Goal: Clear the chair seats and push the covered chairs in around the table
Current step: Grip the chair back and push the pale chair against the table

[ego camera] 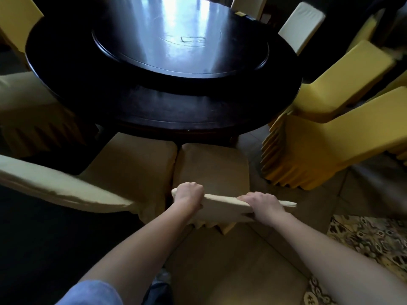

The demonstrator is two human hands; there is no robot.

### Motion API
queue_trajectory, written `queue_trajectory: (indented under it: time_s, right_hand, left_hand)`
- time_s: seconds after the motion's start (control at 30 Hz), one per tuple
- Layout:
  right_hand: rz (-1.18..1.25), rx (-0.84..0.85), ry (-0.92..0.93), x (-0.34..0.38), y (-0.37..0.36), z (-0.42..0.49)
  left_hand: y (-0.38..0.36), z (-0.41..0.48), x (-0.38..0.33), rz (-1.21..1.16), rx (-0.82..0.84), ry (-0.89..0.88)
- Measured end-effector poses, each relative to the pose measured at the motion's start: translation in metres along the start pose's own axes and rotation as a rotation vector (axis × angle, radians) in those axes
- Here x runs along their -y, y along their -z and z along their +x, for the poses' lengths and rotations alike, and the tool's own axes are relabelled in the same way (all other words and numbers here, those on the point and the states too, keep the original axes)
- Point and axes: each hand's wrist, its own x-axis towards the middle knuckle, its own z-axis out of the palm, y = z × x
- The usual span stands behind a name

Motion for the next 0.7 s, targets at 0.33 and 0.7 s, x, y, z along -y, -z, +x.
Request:
queue_trajectory:
  time_s: [0.33,0.7]
  right_hand:
    - [0.052,0.113,-0.16,0.002,0.005,0.009]
    - [0.208,-0.029,-0.058,0.133,0.027,0.069]
  left_hand:
    - [0.002,-0.018,0.057,-0.277,0.003,-0.193]
    - [-0.015,-0.109,0.23,0.282,0.218,-0.011]
